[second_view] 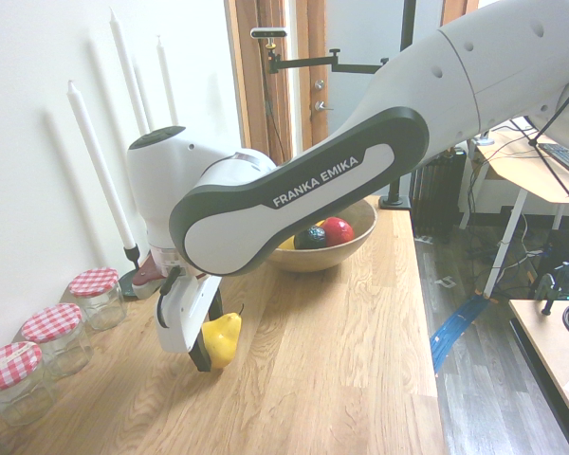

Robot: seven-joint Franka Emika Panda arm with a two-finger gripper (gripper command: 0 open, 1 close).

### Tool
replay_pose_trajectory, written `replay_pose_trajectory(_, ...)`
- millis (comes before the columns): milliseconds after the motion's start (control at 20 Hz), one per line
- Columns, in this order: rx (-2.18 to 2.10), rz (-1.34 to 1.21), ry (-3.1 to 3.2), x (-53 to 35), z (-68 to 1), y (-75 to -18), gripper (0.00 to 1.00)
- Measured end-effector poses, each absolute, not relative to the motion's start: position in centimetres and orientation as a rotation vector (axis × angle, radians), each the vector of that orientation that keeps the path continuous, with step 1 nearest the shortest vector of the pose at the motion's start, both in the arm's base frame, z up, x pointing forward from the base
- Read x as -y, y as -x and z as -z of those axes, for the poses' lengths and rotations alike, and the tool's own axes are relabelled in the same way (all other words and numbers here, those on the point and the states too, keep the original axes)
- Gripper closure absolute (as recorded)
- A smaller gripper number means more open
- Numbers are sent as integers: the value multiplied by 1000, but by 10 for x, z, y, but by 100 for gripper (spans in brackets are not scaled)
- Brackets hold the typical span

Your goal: Take pear out of the basket

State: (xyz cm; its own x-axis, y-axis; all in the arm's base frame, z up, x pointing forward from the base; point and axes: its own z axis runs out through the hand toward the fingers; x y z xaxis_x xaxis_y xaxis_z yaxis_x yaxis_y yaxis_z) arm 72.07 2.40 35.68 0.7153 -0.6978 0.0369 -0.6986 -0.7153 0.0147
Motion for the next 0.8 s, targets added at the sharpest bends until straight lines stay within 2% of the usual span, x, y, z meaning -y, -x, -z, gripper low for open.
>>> replay_pose_trajectory(50,1173,-42,-2884,-25,-355,-721,0)
replay_pose_trajectory(800,1182,-35,-2889,-34,-353,-720,0)
